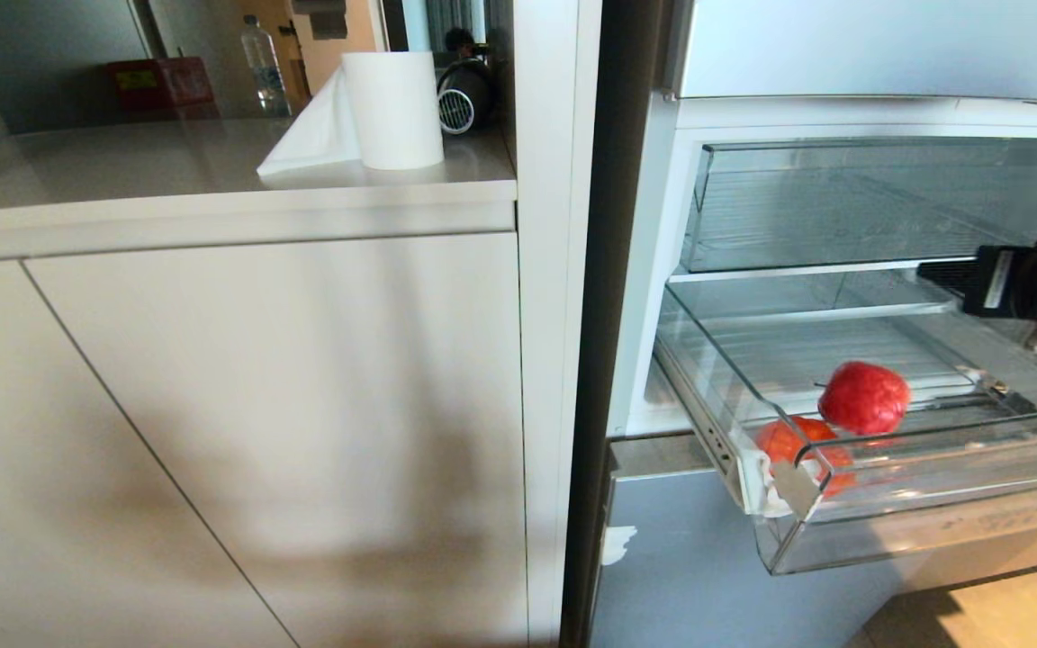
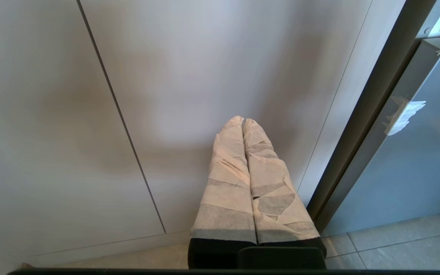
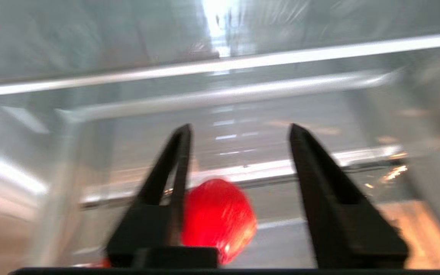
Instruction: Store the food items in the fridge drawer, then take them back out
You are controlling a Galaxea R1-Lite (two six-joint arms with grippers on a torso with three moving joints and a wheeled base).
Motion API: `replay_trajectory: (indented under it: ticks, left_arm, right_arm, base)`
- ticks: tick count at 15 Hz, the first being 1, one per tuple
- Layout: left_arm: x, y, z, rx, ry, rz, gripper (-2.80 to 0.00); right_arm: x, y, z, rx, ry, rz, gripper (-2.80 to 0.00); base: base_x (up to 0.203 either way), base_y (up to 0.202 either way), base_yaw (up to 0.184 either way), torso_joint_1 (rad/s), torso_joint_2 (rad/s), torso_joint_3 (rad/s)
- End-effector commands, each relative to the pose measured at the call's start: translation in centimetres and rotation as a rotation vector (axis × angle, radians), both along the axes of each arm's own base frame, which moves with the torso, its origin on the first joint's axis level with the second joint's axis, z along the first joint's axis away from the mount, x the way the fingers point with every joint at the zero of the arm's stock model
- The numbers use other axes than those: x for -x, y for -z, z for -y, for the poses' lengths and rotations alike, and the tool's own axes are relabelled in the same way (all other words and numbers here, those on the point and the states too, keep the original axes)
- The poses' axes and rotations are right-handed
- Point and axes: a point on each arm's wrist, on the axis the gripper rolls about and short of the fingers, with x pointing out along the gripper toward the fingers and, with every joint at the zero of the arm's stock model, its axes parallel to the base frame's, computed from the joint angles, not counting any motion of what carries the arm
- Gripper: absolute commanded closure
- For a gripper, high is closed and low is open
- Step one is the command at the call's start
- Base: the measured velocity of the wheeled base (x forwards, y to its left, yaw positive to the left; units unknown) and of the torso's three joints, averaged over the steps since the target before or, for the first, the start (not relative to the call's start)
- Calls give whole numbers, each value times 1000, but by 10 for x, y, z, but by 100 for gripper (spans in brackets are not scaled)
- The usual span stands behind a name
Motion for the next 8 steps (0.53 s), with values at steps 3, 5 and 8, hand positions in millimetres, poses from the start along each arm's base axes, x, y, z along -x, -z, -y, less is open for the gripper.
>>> replay_trajectory:
  ticks: [3, 5, 8]
  left_arm:
    - [0, 0, 0, 0, 0, 0, 0]
    - [0, 0, 0, 0, 0, 0, 0]
    - [0, 0, 0, 0, 0, 0, 0]
  right_arm:
    - [142, -8, -5, 14, 2, 192, 0]
    - [178, 26, -6, 14, 2, 106, 0]
    - [184, 66, -7, -3, -6, -147, 0]
  base:
    - [0, 0, 0, 0, 0, 0]
    - [0, 0, 0, 0, 0, 0]
    - [0, 0, 0, 0, 0, 0]
